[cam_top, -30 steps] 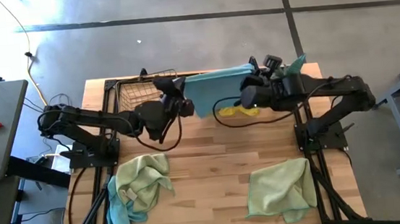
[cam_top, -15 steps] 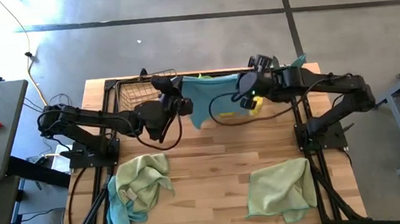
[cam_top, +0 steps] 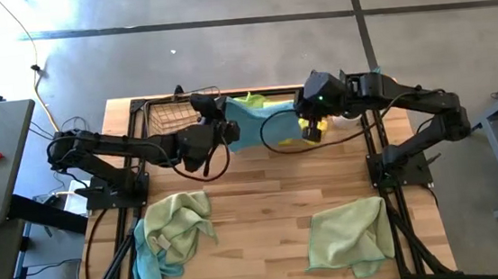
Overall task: Fold microfiber towels
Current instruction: Fold the right blue towel
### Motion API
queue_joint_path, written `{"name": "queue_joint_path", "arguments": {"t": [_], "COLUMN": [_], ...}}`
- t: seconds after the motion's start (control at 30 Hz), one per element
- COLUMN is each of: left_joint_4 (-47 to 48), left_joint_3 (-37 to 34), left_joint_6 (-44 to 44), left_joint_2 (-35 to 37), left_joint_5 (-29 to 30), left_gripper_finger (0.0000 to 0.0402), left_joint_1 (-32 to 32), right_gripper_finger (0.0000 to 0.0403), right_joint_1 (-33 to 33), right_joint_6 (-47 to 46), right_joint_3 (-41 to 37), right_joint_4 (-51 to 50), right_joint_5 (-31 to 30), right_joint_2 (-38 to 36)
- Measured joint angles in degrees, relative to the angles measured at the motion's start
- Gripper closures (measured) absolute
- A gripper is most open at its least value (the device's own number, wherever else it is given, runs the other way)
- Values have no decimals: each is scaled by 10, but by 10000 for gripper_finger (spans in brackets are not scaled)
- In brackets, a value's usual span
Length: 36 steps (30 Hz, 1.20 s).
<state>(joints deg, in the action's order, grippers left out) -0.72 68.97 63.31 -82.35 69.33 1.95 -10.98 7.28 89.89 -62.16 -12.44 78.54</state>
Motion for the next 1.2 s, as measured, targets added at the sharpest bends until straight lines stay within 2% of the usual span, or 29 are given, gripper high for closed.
{"name": "queue_joint_path", "arguments": {"t": [0.07,0.47,0.83,1.03,1.2], "left_joint_4": [24,90,87,87,87], "left_joint_3": [0,0,0,0,0], "left_joint_6": [-35,-175,-183,-197,-208], "left_joint_2": [0,0,0,0,0], "left_joint_5": [-16,-110,-112,-111,-113], "left_gripper_finger": [401,402,402,402,402], "left_joint_1": [-5,-54,-78,-77,-78], "right_gripper_finger": [403,403,367,398,387], "right_joint_1": [2,36,47,47,47], "right_joint_6": [-12,-43,-49,-48,-70], "right_joint_3": [0,0,0,0,0], "right_joint_4": [-18,-86,-98,-99,-99], "right_joint_5": [31,38,39,39,39], "right_joint_2": [0,0,0,0,0]}}
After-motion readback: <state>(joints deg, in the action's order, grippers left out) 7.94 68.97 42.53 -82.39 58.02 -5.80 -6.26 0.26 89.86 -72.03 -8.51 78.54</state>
